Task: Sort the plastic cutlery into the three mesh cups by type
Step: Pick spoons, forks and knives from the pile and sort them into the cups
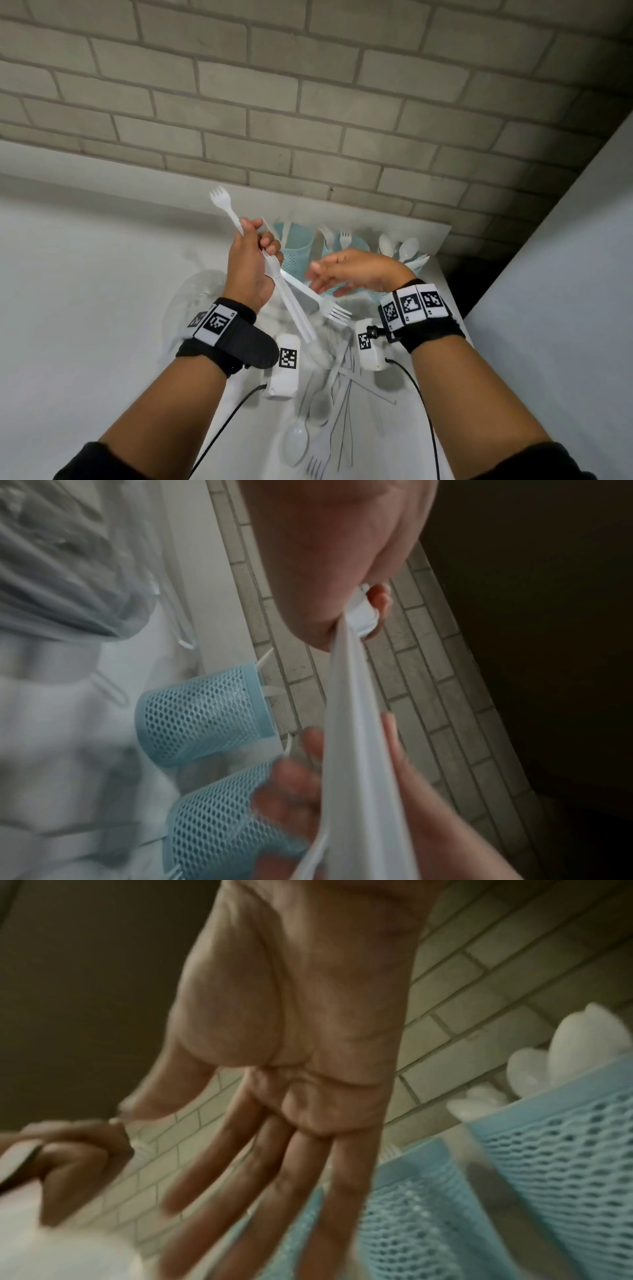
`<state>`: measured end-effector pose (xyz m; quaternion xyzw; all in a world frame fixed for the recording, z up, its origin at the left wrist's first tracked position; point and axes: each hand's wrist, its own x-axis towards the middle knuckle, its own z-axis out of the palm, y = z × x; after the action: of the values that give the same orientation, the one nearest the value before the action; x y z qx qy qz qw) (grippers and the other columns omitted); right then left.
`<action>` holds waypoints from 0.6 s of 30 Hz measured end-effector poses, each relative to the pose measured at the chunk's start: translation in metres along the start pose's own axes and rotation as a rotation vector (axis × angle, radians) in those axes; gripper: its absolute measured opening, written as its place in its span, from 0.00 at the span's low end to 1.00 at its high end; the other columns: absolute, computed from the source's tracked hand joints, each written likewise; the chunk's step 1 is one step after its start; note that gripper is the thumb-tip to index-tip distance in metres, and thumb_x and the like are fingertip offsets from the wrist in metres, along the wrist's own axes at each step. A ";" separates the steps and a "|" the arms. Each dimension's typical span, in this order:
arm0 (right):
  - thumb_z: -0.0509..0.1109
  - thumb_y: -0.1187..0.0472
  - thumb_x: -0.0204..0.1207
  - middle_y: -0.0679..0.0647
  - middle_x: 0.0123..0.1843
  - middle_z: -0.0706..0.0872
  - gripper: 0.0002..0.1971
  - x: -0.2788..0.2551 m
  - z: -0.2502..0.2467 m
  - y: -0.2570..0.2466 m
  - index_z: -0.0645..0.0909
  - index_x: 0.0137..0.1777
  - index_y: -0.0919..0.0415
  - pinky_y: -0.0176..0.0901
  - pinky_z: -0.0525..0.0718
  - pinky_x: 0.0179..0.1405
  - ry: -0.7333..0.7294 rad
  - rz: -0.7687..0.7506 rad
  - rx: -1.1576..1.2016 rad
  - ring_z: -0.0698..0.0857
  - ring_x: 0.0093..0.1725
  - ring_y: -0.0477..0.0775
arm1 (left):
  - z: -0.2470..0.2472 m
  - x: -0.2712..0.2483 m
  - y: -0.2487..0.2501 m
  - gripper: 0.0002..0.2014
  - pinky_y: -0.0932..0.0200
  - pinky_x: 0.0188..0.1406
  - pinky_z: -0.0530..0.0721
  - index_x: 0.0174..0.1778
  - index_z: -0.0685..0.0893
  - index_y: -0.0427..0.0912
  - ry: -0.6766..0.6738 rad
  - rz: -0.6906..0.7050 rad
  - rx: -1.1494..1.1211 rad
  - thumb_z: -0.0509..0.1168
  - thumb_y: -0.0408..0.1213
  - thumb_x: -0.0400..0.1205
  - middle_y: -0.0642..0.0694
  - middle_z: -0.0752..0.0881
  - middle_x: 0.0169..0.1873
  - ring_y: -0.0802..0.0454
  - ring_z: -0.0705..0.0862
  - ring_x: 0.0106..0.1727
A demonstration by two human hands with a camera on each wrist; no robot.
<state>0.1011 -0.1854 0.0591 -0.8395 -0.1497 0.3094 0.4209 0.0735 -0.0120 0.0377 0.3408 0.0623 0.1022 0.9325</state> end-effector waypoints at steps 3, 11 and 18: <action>0.65 0.49 0.80 0.46 0.46 0.87 0.14 -0.008 0.002 0.018 0.82 0.59 0.56 0.44 0.79 0.50 -0.178 0.145 -0.124 0.84 0.46 0.45 | 0.002 -0.003 0.000 0.15 0.69 0.20 0.68 0.40 0.72 0.46 0.009 0.031 0.004 0.49 0.48 0.88 0.56 0.69 0.18 0.61 0.69 0.18; 0.70 0.64 0.77 0.53 0.38 0.88 0.02 -0.025 0.000 0.046 0.83 0.46 0.60 0.31 0.85 0.31 0.263 0.031 0.364 0.86 0.32 0.44 | 0.001 -0.011 -0.006 0.15 0.68 0.22 0.69 0.40 0.72 0.46 0.006 0.025 0.051 0.49 0.48 0.88 0.56 0.69 0.17 0.61 0.69 0.18; 0.66 0.70 0.78 0.53 0.30 0.85 0.05 -0.019 0.005 0.037 0.83 0.46 0.64 0.29 0.83 0.29 0.534 -0.201 0.881 0.83 0.28 0.41 | 0.001 -0.018 -0.028 0.16 0.66 0.26 0.70 0.42 0.73 0.44 -0.048 -0.058 0.163 0.48 0.48 0.88 0.54 0.68 0.20 0.60 0.69 0.19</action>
<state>0.0825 -0.2141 0.0350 -0.6140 0.0272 0.0763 0.7851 0.0607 -0.0377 0.0211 0.4159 0.0579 0.0619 0.9055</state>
